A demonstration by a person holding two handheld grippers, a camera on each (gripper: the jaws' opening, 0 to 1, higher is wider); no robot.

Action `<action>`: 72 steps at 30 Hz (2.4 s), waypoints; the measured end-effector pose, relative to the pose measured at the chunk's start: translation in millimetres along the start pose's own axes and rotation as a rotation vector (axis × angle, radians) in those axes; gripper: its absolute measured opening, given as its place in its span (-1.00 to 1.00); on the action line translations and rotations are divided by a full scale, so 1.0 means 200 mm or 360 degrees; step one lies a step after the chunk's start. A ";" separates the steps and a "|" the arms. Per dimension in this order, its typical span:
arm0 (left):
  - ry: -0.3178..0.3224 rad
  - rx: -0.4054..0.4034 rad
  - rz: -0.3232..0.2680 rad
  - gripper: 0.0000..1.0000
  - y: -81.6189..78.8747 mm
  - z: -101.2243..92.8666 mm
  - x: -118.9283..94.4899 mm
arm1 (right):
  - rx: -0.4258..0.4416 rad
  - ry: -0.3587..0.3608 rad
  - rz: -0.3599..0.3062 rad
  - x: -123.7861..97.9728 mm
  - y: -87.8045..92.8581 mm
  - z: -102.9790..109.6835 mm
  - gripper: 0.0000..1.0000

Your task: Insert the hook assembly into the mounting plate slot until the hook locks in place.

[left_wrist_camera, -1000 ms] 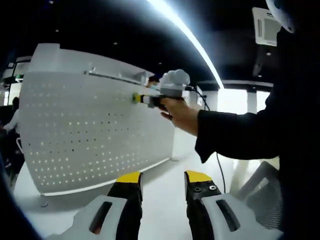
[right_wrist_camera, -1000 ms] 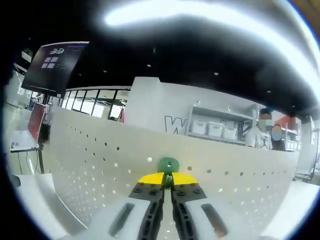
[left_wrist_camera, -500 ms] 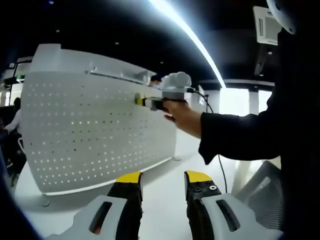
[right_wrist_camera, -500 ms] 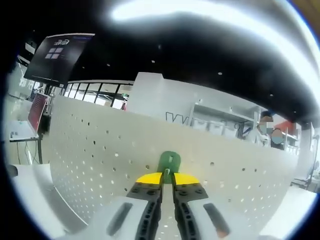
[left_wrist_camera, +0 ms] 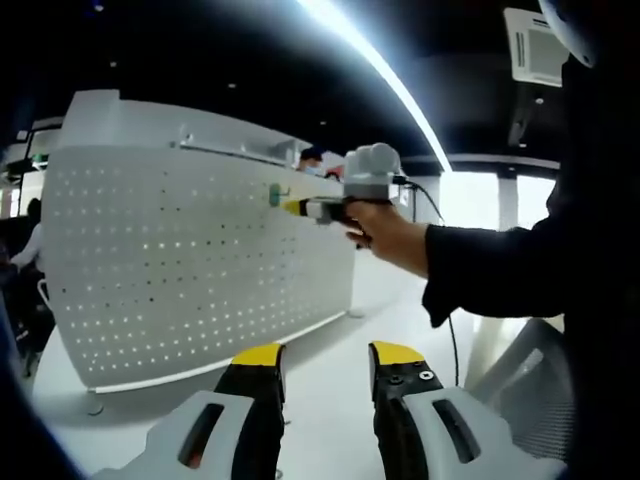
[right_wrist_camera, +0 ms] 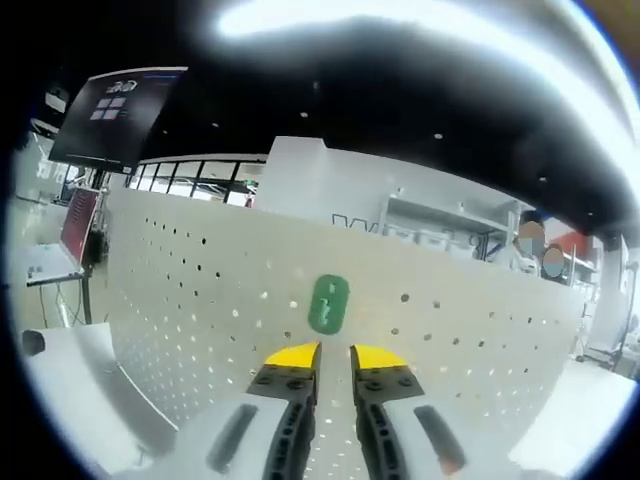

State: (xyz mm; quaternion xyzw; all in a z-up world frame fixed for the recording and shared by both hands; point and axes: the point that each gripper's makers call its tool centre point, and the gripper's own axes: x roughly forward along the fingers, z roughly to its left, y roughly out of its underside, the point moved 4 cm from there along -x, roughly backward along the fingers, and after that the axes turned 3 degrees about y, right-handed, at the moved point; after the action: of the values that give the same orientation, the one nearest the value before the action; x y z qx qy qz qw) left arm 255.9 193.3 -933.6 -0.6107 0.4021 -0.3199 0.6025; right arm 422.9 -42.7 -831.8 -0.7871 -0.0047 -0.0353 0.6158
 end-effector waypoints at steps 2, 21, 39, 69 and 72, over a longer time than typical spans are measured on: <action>-0.0003 0.0004 0.0002 -0.32 0.00 0.00 0.00 | 0.0000 0.0000 0.0000 -0.02 0.00 -0.01 -0.79; -0.0072 0.0077 -0.0010 -0.32 -0.02 0.03 -0.04 | -0.0072 -0.0171 0.0026 -0.21 0.00 0.14 -0.78; -0.0102 0.0088 0.0032 -0.32 0.01 0.04 -0.04 | -0.0006 -0.0456 0.0167 -0.53 0.35 0.44 -0.77; -0.0352 0.0071 0.0001 -0.32 -0.04 0.05 -0.17 | -0.0068 -0.0836 0.0234 -0.60 0.44 0.68 -0.74; -0.0391 0.0054 -0.0001 -0.33 -0.03 0.04 -0.20 | -0.0085 -0.0905 0.0243 -0.61 0.46 0.72 -0.74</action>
State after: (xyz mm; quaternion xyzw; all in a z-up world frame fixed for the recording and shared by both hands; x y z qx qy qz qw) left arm 245.2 231.9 -925.1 -0.6352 0.3196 -0.2496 0.6573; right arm 312.2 79.0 -963.6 -0.7793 -0.1169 0.2328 0.5699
